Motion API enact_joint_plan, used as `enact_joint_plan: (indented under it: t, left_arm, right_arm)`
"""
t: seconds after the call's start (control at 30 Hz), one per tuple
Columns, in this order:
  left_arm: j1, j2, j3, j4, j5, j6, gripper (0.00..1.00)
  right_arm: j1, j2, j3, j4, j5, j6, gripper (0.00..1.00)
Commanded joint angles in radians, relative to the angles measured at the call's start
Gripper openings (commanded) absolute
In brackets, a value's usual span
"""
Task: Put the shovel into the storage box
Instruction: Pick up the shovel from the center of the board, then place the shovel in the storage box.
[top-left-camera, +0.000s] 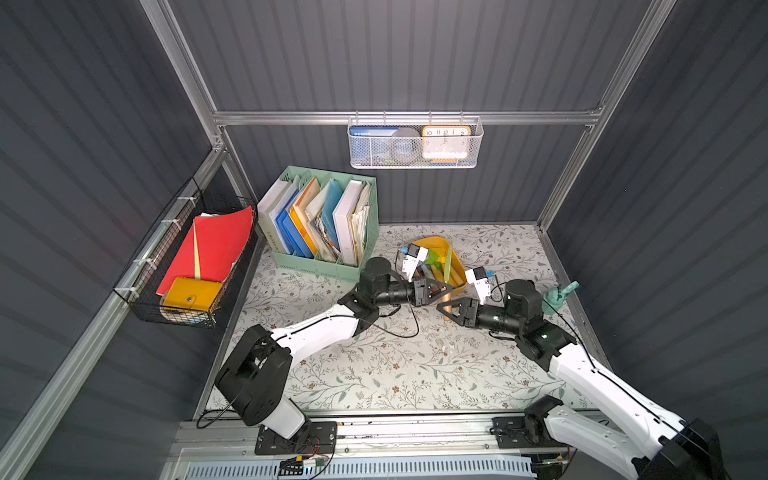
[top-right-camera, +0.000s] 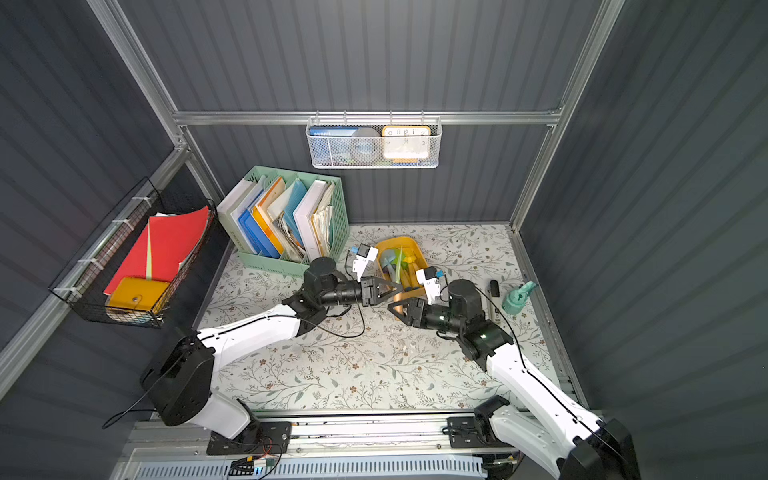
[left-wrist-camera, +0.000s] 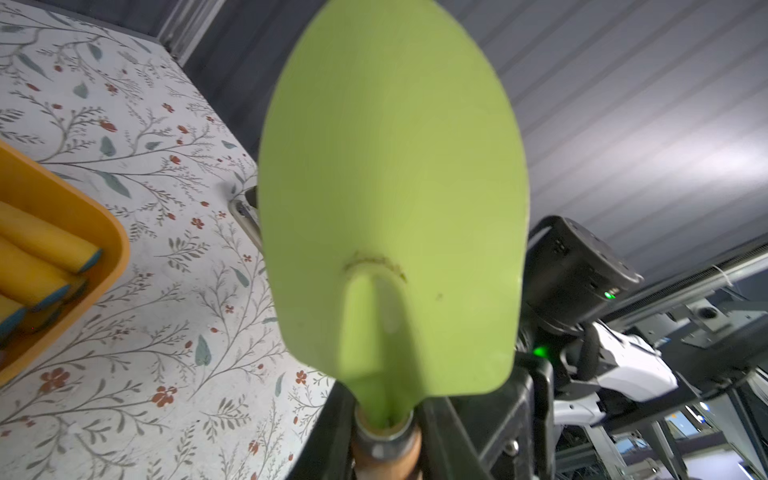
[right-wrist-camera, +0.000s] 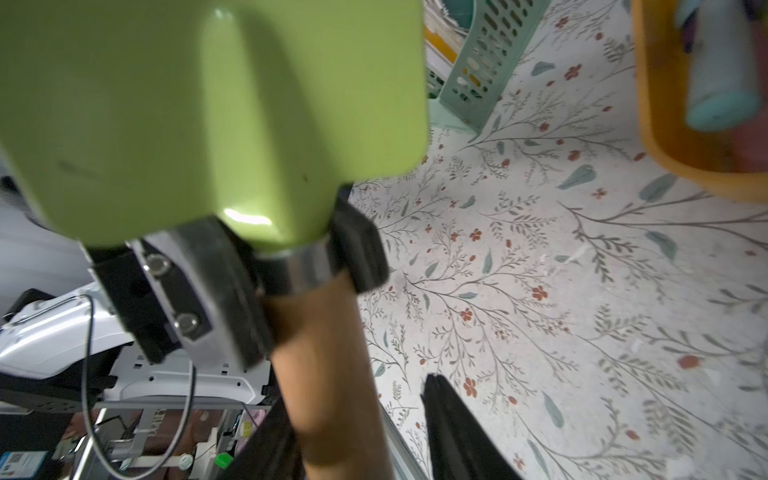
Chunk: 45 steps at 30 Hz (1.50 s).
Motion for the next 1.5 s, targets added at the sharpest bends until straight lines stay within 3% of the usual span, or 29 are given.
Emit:
enact_joint_plan:
  t: [0.0, 0.4, 0.6, 1.0, 1.47]
  left_arm:
    - [0.032, 0.032, 0.089, -0.179, -0.115, 0.064, 0.00]
    - [0.078, 0.361, 0.565, -0.670, -0.410, 0.063, 0.00]
    - [0.088, 0.503, 0.752, -0.786, -0.495, 0.019, 0.00]
    - [0.085, 0.740, 1.048, -0.889, -0.559, -0.028, 0.00]
    - [0.051, 0.850, 1.141, -0.927, -0.524, -0.069, 0.02]
  right_arm:
    - [-0.031, -0.033, 0.013, -0.204, 0.177, -0.055, 0.48]
    - [-0.087, -0.122, -0.034, -0.383, 0.445, -0.028, 0.48]
    - [-0.093, -0.144, -0.055, -0.425, 0.540, 0.003, 0.48]
    - [-0.095, -0.128, -0.117, -0.388, 0.562, 0.065, 0.48]
    - [-0.103, -0.097, -0.160, -0.344, 0.558, 0.096, 0.48]
